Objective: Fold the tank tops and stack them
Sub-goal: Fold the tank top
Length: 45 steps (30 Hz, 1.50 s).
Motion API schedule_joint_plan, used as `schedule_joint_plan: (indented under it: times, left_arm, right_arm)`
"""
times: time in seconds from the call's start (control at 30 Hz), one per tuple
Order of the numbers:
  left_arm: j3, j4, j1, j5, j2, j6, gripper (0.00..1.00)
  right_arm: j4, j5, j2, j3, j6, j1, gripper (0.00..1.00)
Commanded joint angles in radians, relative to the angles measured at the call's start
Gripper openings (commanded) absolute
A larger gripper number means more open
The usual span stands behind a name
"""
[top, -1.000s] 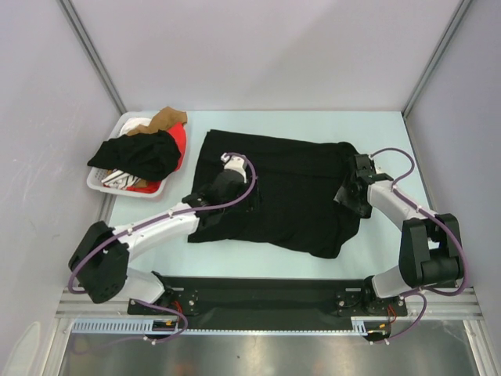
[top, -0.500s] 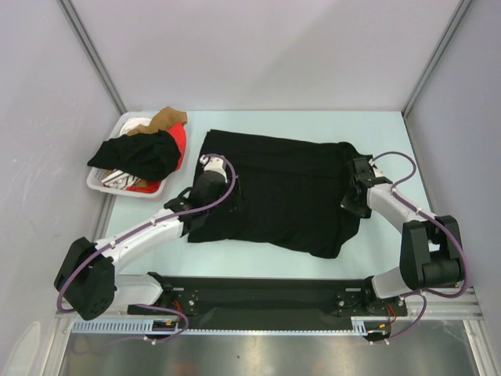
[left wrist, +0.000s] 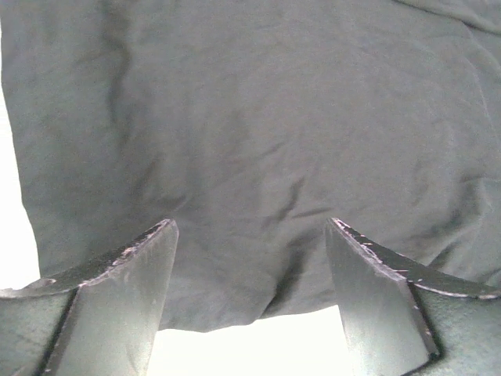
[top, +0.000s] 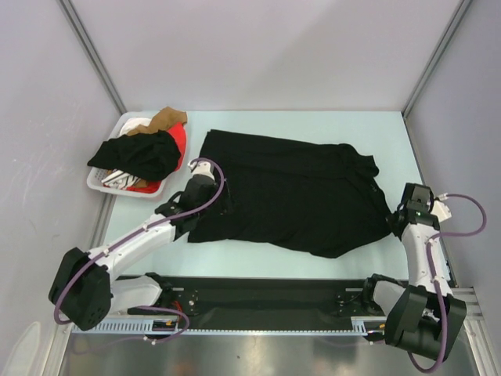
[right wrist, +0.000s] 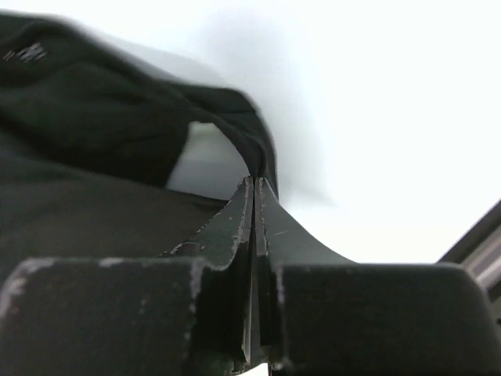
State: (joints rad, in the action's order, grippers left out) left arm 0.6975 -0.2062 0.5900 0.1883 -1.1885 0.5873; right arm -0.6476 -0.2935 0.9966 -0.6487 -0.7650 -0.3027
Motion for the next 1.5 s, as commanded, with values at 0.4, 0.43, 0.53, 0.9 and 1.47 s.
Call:
schedule_joint_plan:
  times: [0.4,0.43,0.53,0.9,1.47]
  left_arm:
    - [-0.136,-0.142,-0.16,0.028,0.245,-0.009,0.92]
    - [-0.145,-0.144,-0.176,0.02,0.251,-0.01,0.91]
    - [-0.182,-0.139,-0.228,-0.024,0.271,0.005,0.92]
    - [-0.271,-0.136,-0.355,-0.058,0.297,0.131,0.93]
    - [-0.317,-0.168,-0.361,-0.049,0.27,0.252,0.88]
  right_arm:
    - [0.105,0.126,0.116,0.029,0.079,-0.184,0.64]
    - [0.094,0.085,0.094,0.02,0.076,-0.171,0.68]
    - [0.046,0.019,0.021,-0.014,0.072,-0.095,1.0]
    - [-0.154,-0.082,-0.013,-0.077,-0.147,0.606,0.79]
    - [-0.282,-0.096,0.019,0.041,-0.516,1.056,0.64]
